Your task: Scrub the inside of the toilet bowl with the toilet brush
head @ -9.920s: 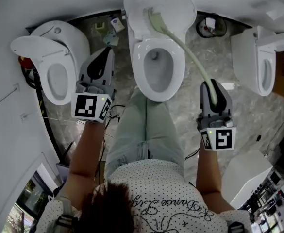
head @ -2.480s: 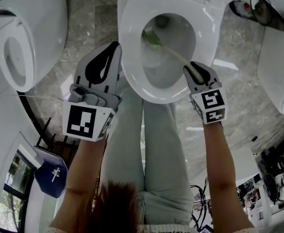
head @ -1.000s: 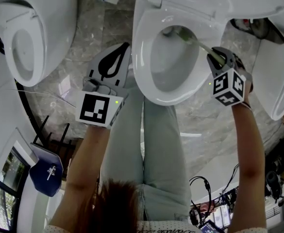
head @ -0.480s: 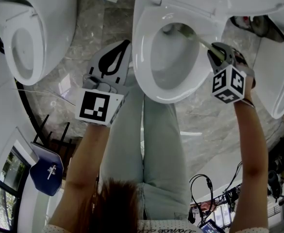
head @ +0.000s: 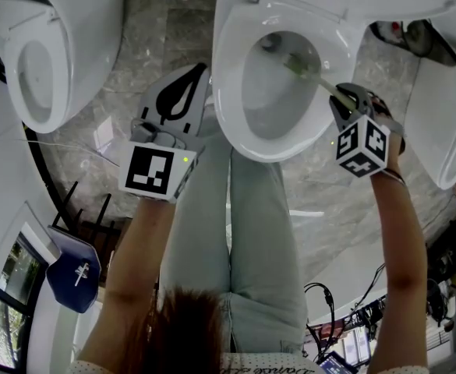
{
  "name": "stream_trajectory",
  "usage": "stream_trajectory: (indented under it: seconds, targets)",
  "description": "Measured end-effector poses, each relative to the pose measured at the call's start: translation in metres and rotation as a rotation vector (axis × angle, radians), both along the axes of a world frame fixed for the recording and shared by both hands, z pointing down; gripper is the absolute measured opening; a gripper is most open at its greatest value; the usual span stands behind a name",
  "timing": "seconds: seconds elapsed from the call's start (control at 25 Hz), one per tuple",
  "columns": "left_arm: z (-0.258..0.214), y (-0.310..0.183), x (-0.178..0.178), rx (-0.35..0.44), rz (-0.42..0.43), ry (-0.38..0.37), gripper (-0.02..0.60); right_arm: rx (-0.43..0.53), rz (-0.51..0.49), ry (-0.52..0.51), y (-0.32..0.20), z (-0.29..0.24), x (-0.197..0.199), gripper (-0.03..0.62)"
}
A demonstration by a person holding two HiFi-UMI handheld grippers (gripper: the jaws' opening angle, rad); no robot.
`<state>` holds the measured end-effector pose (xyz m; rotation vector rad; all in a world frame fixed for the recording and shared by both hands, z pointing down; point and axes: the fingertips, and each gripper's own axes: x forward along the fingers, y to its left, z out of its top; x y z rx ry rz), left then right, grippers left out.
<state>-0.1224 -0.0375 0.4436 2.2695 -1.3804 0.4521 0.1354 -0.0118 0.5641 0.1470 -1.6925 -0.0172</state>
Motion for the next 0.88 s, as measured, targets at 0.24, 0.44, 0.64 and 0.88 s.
stream_trajectory:
  seconds: [0.24, 0.44, 0.64, 0.88]
  targets:
    - [-0.003, 0.004, 0.007, 0.015, 0.007, 0.007, 0.005, -0.06, 0.107, -0.04, 0.026, 0.005, -0.001, 0.107]
    - [-0.004, 0.007, 0.012, 0.017, 0.011, 0.015, 0.005, -0.112, 0.2, -0.096, 0.056, 0.011, -0.009, 0.107]
    - [-0.003, 0.008, 0.015, 0.025, 0.013, 0.009, 0.005, -0.167, 0.344, -0.166, 0.079, 0.018, -0.024, 0.107]
    - [-0.002, 0.006, 0.019, 0.026, 0.008, 0.007, 0.005, -0.222, 0.739, -0.296, 0.078, 0.028, -0.026, 0.107]
